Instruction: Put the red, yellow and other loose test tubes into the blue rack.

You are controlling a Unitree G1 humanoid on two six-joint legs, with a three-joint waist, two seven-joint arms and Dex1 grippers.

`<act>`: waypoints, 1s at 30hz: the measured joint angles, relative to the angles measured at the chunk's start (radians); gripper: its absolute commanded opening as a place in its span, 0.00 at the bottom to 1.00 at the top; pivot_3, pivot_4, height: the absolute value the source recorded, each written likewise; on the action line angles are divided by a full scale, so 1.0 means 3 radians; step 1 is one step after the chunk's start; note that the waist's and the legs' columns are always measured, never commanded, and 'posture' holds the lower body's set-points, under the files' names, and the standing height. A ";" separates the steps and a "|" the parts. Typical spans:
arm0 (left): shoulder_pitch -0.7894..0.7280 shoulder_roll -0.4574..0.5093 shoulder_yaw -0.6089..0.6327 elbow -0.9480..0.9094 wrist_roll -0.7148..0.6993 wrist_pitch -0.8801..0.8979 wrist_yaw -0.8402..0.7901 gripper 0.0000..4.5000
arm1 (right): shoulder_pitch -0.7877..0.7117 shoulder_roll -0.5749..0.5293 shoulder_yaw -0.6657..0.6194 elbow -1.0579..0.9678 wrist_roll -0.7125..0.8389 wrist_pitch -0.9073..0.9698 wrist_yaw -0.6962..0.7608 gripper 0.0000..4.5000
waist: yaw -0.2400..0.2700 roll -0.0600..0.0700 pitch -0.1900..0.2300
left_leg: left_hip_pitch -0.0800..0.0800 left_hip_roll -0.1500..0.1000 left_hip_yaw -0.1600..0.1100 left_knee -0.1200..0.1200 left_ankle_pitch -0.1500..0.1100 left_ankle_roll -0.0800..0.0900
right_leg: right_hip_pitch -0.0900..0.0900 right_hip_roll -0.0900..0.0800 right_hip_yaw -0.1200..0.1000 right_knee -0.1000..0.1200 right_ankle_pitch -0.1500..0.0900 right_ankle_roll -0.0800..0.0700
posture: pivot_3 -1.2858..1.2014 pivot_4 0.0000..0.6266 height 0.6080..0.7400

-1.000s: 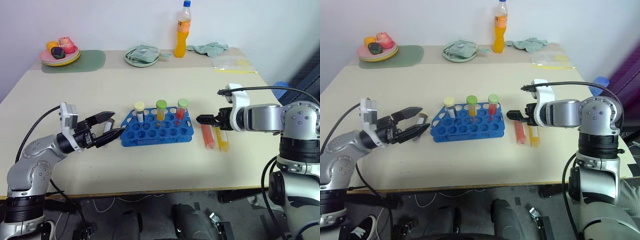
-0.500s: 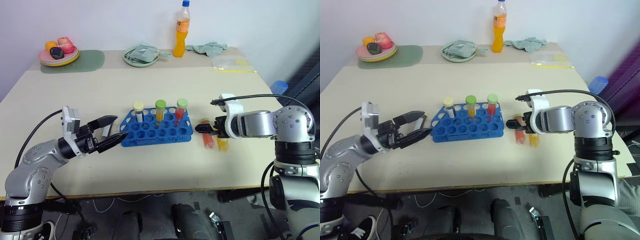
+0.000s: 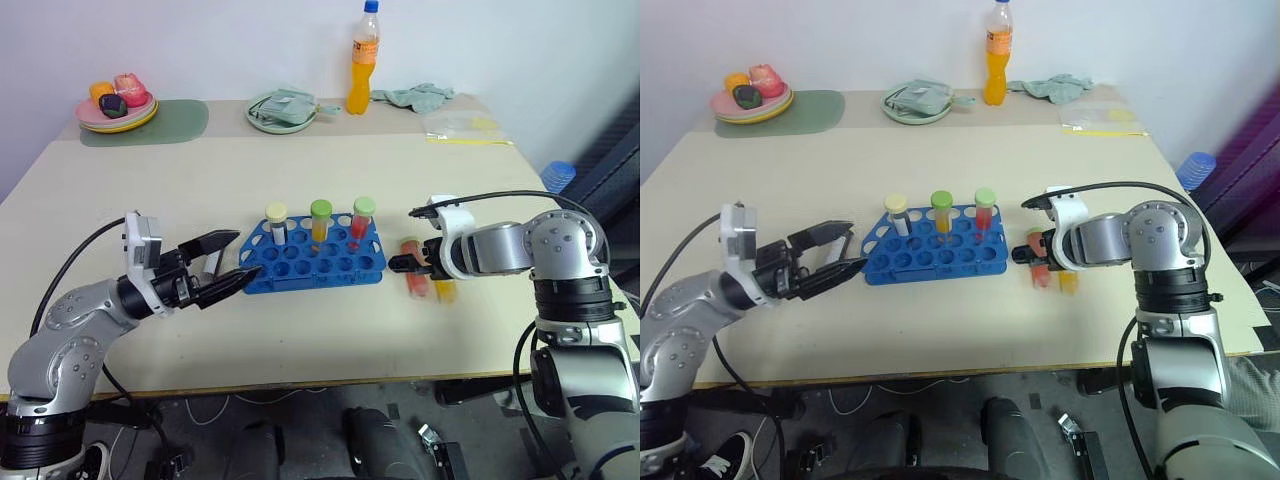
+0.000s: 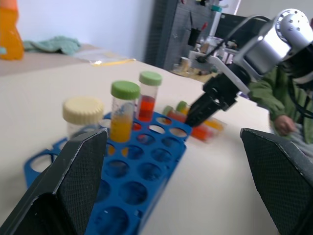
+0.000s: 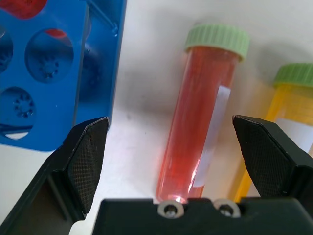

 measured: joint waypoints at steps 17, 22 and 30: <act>0.0144 0.0197 -0.0101 -0.0160 0.0000 0.0022 -0.0208 0.99 | 0.0025 0.0198 0.0101 -0.0072 -0.0646 0.0000 0.0431 1.00 | -0.0066 0.0001 0.0001 | -0.0011 0.0000 -0.0005 0.0000 0.0000 0.0000 | -0.0005 -0.0001 -0.0003 -0.0004 0.0000 0.0000 | 0.52 0.24 1.00; 0.0144 0.0172 -0.0136 -0.0160 0.0000 0.0021 -0.0197 1.00 | 0.0024 0.0242 0.0094 -0.0084 -0.0801 0.0000 0.0533 0.82 | -0.0070 0.0000 0.0000 | -0.0011 0.0000 -0.0006 0.0000 0.0000 0.0000 | -0.0005 0.0000 -0.0003 -0.0004 0.0000 0.0000 | 0.52 0.24 1.00; 0.0144 0.0164 -0.0138 -0.0215 0.0000 0.0020 -0.0132 1.00 | 0.0023 0.0278 0.0096 -0.0096 -0.1003 0.0000 0.0697 0.19 | -0.0073 0.0000 0.0000 | -0.0012 0.0000 -0.0006 -0.0001 0.0000 0.0000 | -0.0007 0.0000 -0.0003 -0.0004 0.0000 0.0000 | 0.52 0.24 1.00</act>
